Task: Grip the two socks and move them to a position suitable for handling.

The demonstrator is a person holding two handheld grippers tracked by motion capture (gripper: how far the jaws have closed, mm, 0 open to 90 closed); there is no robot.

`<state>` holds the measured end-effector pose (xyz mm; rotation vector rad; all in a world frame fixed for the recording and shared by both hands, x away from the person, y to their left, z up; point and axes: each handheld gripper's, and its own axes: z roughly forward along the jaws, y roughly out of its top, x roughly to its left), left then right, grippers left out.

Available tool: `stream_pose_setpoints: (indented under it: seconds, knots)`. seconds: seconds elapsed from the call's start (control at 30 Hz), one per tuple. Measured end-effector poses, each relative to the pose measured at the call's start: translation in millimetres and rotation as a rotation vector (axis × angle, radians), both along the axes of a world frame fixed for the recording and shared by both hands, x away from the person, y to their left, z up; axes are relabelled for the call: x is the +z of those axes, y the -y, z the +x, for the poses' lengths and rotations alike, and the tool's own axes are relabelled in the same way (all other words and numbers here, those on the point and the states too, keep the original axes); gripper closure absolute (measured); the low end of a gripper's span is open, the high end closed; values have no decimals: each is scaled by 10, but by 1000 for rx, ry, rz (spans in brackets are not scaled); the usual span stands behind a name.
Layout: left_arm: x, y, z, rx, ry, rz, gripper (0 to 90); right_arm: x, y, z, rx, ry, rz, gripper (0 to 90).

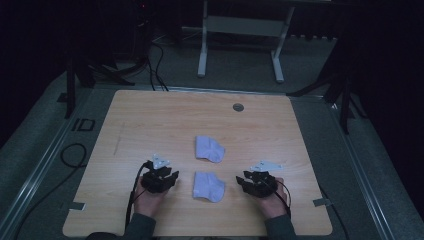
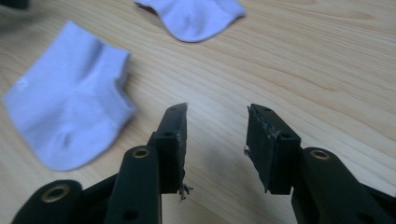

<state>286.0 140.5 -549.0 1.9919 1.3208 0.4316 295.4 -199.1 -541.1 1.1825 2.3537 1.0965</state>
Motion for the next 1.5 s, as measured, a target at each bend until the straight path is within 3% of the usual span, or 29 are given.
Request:
stream_pose_setpoints:
  seconds: [0.17, 0.27, 0.5, 0.73, 0.83, 1.03, 1.23, 1.27, 1.5]
  knots:
    - [-5, 176, -122, -83, 6, -4, 704, 3, -28, -13, 13, -1, -2, 599]
    - [-13, 258, -172, -136, -5, -7, 825, -11, -55, -17, 25, -6, -6, 602]
    - [-24, 433, -235, -242, -17, -8, 886, -16, -122, -34, 52, -9, -8, 612]
    - [-72, 512, -218, -257, -28, 11, 885, -25, -220, -18, 97, -29, 7, 654]
    - [-90, 548, -193, -255, -25, 21, 884, -37, -258, 4, 121, -46, 37, 662]
    - [-104, 613, -141, -257, -14, 28, 883, -106, -235, 71, 109, -104, 55, 665]
    - [-121, 706, -120, -284, 11, 28, 883, -124, -185, 80, 116, -155, 84, 749]
    - [-121, 714, -120, -288, 14, 35, 883, -118, -170, 77, 104, -163, 86, 808]
    - [-132, 735, -116, -289, 20, 22, 878, -17, -128, 35, 98, -146, 106, 864]
